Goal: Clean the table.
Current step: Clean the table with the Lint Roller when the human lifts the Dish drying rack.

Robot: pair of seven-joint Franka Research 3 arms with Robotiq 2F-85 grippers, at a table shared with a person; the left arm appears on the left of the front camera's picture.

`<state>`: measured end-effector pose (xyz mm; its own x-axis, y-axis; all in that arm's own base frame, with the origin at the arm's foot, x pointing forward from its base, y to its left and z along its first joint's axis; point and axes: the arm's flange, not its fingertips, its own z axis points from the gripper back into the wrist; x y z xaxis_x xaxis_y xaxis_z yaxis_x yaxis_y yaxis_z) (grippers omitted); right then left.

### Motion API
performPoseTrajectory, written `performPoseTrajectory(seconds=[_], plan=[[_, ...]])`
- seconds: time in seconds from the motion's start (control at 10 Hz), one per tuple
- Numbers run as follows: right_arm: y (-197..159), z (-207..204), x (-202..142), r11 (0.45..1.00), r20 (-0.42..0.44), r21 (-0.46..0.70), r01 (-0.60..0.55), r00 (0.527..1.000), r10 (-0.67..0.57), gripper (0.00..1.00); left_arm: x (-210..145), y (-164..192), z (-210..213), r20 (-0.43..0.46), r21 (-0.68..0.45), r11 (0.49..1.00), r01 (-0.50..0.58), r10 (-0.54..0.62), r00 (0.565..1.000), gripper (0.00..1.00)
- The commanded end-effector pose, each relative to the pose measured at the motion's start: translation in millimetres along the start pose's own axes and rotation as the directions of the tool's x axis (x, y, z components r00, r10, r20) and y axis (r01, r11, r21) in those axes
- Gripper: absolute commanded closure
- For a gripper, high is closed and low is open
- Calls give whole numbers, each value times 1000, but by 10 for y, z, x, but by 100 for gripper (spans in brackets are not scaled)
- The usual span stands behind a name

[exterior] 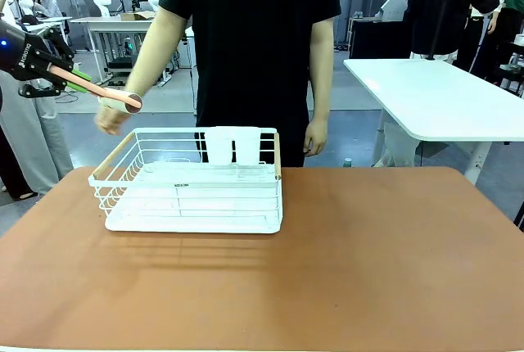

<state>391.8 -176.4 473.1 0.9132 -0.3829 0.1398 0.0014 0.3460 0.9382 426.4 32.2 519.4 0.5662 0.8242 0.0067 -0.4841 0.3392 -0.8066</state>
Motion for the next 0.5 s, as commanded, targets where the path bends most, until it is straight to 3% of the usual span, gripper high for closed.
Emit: performPoseTrajectory(seconds=[0.0, 0.4], plan=[[20, 9, -5, 1000, -4, 10, -8, 1000, 8, 0, -4, -8, 4, 1, 1, 1000, -6, 6, 1000, 100], [20, 9, -5, 1000, -4, 10, -8, 1000, 8, 0, -4, -8, 4, 1, 1, 1000, -6, 6, 1000, 100]])
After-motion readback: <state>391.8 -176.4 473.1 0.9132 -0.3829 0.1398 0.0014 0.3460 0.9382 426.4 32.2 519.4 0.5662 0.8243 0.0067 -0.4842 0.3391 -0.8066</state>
